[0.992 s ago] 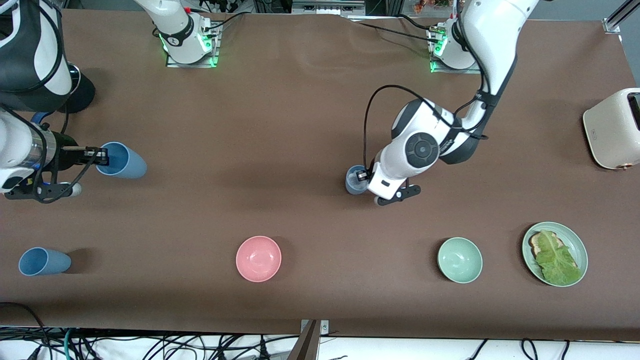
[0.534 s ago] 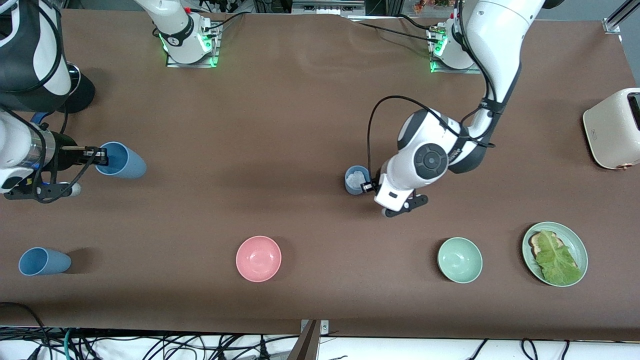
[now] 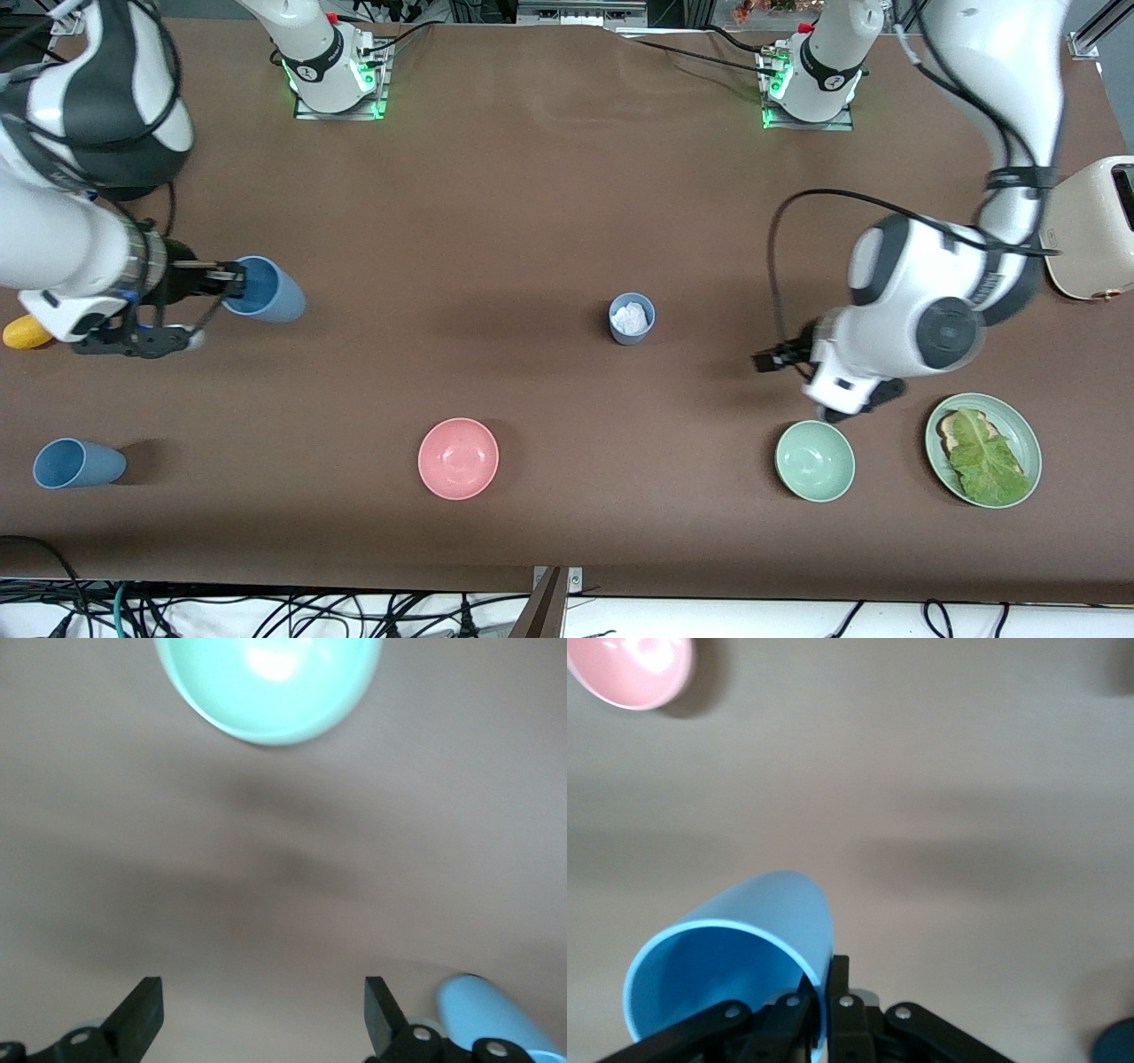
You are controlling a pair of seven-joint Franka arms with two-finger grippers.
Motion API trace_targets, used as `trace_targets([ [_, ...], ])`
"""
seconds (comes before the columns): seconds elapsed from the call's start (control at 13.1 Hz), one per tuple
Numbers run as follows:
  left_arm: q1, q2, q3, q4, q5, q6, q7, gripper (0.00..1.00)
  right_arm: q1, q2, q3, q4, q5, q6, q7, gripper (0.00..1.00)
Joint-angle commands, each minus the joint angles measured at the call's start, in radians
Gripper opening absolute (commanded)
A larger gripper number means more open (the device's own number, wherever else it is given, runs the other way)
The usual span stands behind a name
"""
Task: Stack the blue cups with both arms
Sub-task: 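Carry the cup over the placed cup while the left gripper withdraws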
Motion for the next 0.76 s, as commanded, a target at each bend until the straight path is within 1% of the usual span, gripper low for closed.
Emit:
trace_targets([
  [0.0,0.093,0.001,-0.015,-0.006,0.072,-0.027,0.196,1.00,0.112,0.108,0.000,0.149,0.016,-0.010,0.164,0.00],
  [0.08,0.094,-0.002,-0.014,-0.003,0.086,-0.064,0.220,1.00,0.150,0.141,0.000,0.182,0.018,-0.002,0.225,0.00],
  [0.15,0.119,-0.002,-0.015,0.001,0.109,-0.081,0.238,1.00,0.192,0.168,0.000,0.211,0.031,0.021,0.288,0.00],
  [0.31,0.131,-0.019,-0.012,0.002,0.134,-0.087,0.290,1.00,0.262,0.201,0.000,0.228,0.099,0.109,0.429,0.00],
  [0.46,0.165,-0.054,-0.014,0.003,0.135,-0.114,0.310,1.00,0.342,0.214,-0.003,0.229,0.105,0.176,0.529,0.00],
  [0.69,0.214,-0.119,-0.014,0.006,0.134,-0.155,0.427,1.00,0.425,0.230,-0.003,0.236,0.105,0.246,0.634,0.00],
])
